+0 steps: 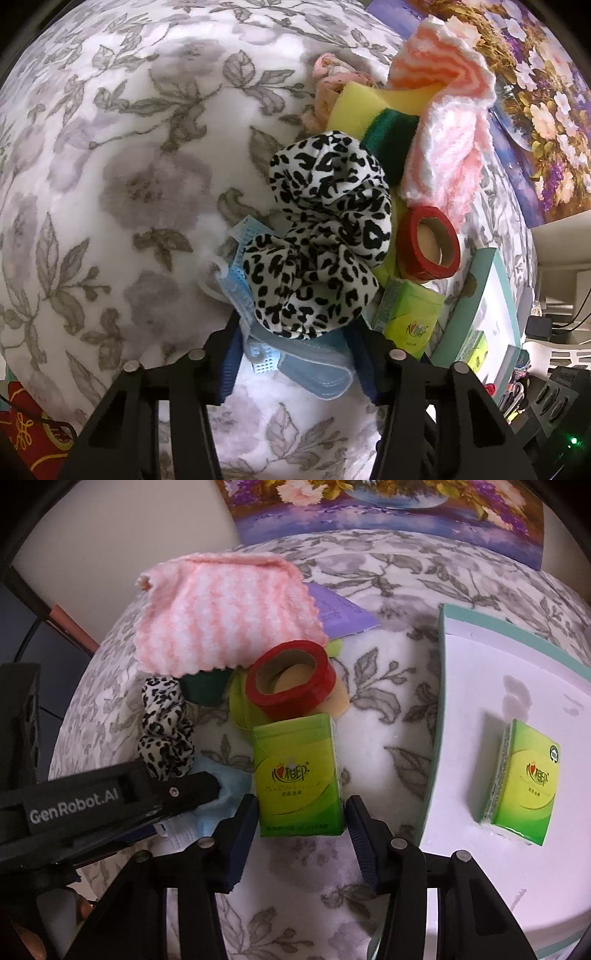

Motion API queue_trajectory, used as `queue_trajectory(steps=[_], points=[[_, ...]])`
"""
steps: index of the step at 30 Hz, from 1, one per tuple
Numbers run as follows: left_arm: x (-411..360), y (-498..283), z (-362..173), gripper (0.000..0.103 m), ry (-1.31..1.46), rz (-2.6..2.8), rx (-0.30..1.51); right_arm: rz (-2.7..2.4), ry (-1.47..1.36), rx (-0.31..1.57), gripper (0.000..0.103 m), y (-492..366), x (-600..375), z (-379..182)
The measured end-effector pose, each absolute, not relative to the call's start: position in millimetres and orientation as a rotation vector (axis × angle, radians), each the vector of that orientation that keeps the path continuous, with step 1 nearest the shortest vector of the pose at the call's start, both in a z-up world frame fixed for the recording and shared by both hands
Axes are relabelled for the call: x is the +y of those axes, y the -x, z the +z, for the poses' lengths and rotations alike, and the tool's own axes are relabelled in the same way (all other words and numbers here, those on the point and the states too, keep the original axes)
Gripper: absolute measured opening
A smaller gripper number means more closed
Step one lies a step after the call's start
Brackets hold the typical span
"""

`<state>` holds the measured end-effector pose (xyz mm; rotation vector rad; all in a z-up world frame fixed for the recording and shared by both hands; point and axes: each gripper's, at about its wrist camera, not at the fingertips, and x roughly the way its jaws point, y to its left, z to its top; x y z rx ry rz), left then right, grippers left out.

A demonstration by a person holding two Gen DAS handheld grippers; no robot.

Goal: Organize soft objects
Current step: 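Grasp a second green tissue pack with the right tool while the left grasps the blue mask, then carry the held items into the tray and open both tools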

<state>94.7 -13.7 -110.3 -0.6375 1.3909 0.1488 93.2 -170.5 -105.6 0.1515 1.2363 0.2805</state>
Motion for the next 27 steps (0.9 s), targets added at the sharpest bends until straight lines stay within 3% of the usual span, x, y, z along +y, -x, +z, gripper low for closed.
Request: queue_trajectory(steps=[19,21,27], points=[[-7,-86,-90,0.046,0.702,0.042,1.333,0.245,-0.211,1.246,0.051,-90,-190,-97],[-8,-86,-84,0.037,0.7,0.03,1.315,0.238,-0.206,1.238,0.051,-91,-192,-93],[-15,-88,-65,0.031,0.655,-0.01,1.254,0.241,-0.261,1.195,0.051,-87,-201,-75]])
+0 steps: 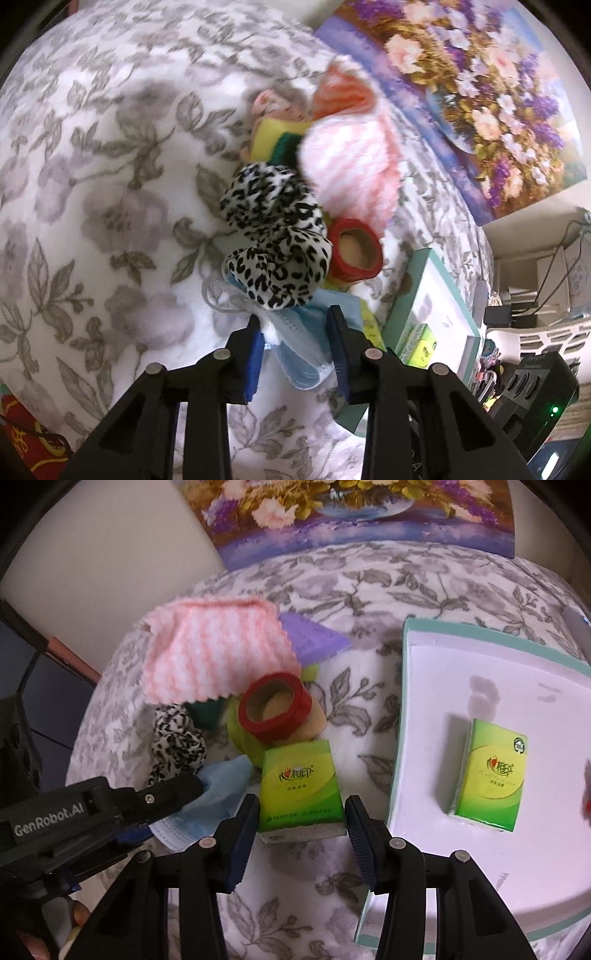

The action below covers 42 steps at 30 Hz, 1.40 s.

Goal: Organize soft objects
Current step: 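Carry the held items into the tray and open both tools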

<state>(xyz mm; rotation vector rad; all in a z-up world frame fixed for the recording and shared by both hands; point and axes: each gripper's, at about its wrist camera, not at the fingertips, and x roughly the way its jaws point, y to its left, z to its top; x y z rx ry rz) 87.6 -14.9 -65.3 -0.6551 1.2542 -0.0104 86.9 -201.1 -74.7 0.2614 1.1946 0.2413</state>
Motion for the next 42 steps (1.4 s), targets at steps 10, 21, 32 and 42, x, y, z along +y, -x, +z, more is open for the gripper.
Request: queue_trajectory(steps=[10,21,32,42], points=[[-16,-86,-50,0.021,0.666,-0.065,1.191,0.234,-0.306,1.125,0.05,-81,-210,-52],[-14,-81,-14,0.02,0.659,-0.119,1.026,0.21,-0.378,1.034,0.05,-76,-231,-29],[-19,-77,19,0.017,0.631,-0.196,0.866,0.209,-0.429,0.987,0.05,-72,-244,-20],[-35,-72,41,0.017,0.583,-0.268,0.756,0.172,-0.477,0.919,0.05,-67,-270,-5]])
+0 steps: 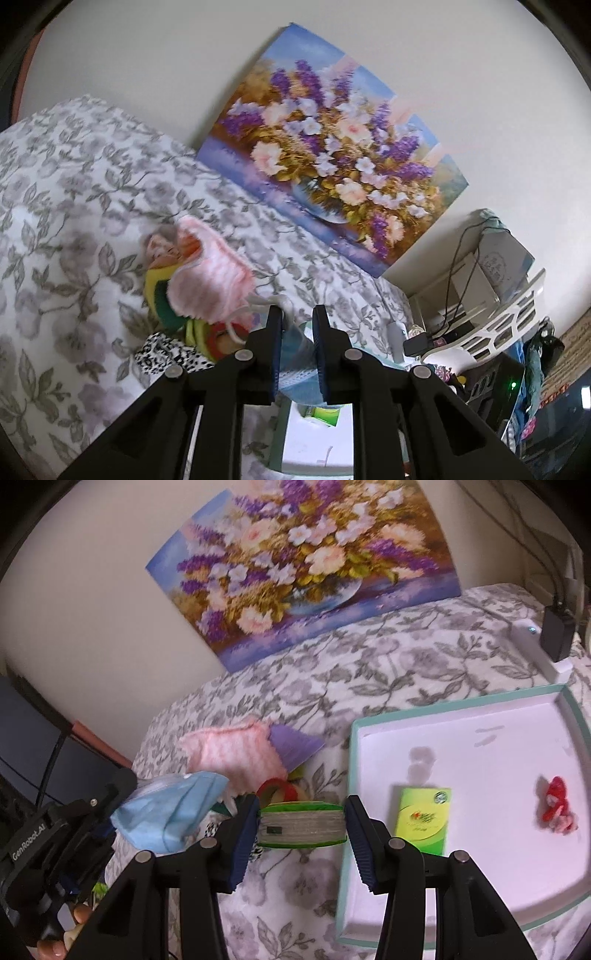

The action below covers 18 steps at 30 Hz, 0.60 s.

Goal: Organize soft objects
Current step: 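Carry the held items into the tray and open both tools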

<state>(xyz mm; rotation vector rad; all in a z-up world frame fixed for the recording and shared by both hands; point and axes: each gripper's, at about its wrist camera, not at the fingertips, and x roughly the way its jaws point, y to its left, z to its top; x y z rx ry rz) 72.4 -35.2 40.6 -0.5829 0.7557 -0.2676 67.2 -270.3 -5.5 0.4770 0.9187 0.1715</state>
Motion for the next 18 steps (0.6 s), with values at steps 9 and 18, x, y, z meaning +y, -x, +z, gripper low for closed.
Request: queue_trajectory(steps=[9,18], points=[[-79,-76,50,0.017,0.457,-0.317,0.767,0.025,-0.542,0.866,0.05,-63,-327,-3],[-141,-103,56,0.017,0.338,-0.374,0.863,-0.146,-0.623,0.833,0.05,-55,-389,-13]])
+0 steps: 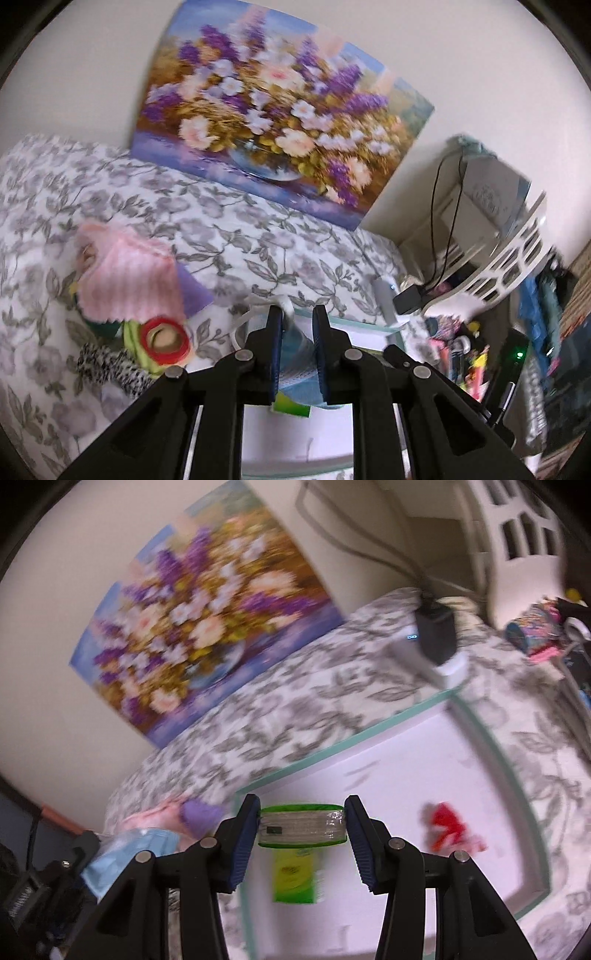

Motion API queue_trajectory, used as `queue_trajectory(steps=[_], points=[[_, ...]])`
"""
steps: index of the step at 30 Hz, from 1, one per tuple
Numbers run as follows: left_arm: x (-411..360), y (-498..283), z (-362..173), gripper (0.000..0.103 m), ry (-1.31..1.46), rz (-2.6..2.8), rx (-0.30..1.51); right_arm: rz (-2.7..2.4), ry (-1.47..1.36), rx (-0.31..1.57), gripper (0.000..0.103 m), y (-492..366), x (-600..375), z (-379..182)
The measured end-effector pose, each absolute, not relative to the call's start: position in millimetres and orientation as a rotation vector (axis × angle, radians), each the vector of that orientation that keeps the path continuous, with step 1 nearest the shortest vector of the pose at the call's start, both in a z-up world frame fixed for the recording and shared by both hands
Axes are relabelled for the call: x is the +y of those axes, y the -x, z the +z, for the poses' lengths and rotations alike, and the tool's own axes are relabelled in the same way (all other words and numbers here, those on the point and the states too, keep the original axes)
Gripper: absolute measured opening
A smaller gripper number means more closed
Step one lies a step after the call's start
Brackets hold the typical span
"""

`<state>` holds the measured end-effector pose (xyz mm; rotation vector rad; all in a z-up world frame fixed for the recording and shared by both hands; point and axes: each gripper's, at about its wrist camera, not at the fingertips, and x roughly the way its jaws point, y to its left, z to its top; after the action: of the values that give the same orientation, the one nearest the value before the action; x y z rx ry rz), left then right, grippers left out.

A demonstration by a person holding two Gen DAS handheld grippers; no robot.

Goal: Organize soft objects
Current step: 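Carry the held items into the tray and open both tools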

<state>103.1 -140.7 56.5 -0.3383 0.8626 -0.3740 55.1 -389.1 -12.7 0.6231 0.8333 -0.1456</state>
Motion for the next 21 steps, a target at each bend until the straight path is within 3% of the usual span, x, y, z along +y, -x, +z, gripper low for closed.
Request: queue_trajectory(steps=[12,21], points=[[-217,-136,0,0.017,0.262,-0.429,0.944,-0.364,-0.594,0.869,0.05,-54,-444,-53],[-260,-143,-32,0.017,0.167,-0.474,0.984,-0.37,-0.486,0.873,0.05,-61,-442,-50]])
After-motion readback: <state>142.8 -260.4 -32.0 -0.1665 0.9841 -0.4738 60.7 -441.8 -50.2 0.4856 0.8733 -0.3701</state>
